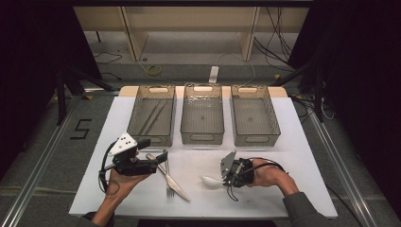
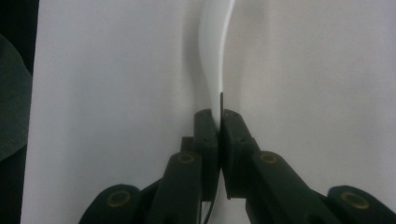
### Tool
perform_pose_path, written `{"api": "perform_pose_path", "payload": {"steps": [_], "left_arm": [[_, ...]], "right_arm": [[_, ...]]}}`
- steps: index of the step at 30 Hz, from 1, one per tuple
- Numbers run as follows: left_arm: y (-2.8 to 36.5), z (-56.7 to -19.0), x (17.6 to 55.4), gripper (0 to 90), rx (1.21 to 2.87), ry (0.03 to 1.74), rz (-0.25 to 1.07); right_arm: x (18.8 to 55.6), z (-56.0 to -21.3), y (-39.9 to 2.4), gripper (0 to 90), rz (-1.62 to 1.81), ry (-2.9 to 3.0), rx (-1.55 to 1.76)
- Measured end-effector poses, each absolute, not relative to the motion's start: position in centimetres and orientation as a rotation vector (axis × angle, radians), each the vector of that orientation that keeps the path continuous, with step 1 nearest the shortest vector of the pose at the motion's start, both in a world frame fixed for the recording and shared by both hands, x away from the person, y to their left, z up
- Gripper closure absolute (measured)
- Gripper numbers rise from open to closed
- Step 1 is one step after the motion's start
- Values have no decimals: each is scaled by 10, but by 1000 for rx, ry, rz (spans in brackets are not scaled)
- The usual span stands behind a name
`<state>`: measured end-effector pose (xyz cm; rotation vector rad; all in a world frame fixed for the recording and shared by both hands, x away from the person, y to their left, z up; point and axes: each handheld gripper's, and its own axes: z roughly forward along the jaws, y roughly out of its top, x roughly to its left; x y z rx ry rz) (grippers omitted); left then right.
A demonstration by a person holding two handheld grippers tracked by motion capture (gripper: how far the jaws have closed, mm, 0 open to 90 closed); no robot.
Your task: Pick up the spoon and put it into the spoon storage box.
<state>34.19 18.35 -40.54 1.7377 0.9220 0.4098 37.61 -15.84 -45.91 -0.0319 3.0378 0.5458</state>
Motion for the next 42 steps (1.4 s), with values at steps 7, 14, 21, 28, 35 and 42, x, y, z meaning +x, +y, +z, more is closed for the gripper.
{"api": "perform_pose_path", "payload": {"steps": [7,14,21,28,35,42], "left_arm": [[184,-405,342,156,1731,927,417],[185,-406,343,156,1730,927,420],[186,-406,345,156,1728,933,422],[187,-406,346,156,1732,935,429],[189,-406,347,156,1730,939,437],[188,-406,346,157,1736,938,443]], "right_arm": [[380,-444,-168,866,680,2944,53],[394,-418,-165,866,823,2800,433],[413,-397,-163,866,914,2669,654],[437,-390,-152,865,933,2625,765],[460,-380,-141,864,954,2588,855],[483,-380,-128,864,907,2566,918]]}}
